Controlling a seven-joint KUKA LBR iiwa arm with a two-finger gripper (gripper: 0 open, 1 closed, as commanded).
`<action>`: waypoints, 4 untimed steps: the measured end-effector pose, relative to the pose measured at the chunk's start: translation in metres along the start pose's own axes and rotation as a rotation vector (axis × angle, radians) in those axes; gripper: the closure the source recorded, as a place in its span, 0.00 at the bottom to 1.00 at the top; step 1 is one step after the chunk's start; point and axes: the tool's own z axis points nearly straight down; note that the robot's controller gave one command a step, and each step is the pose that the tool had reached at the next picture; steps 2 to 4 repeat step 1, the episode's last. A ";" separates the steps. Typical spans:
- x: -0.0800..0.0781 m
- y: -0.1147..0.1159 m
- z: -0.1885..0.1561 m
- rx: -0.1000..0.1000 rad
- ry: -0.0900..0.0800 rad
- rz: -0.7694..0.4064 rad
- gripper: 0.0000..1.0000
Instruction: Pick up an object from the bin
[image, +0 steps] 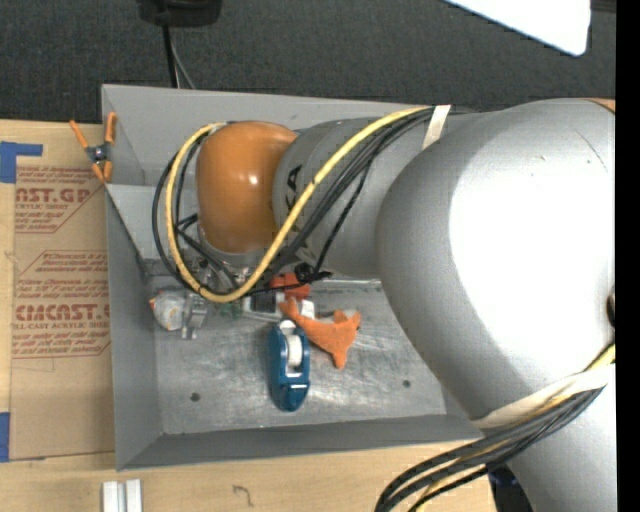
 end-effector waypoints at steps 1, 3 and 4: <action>0.001 0.000 -0.011 0.001 0.001 0.000 1.00; 0.001 0.000 -0.011 0.001 0.001 0.000 1.00; 0.001 0.000 -0.011 0.001 0.001 0.000 1.00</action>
Offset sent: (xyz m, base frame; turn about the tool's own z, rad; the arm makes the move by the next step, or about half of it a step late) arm -0.0001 0.0000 0.0714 0.0000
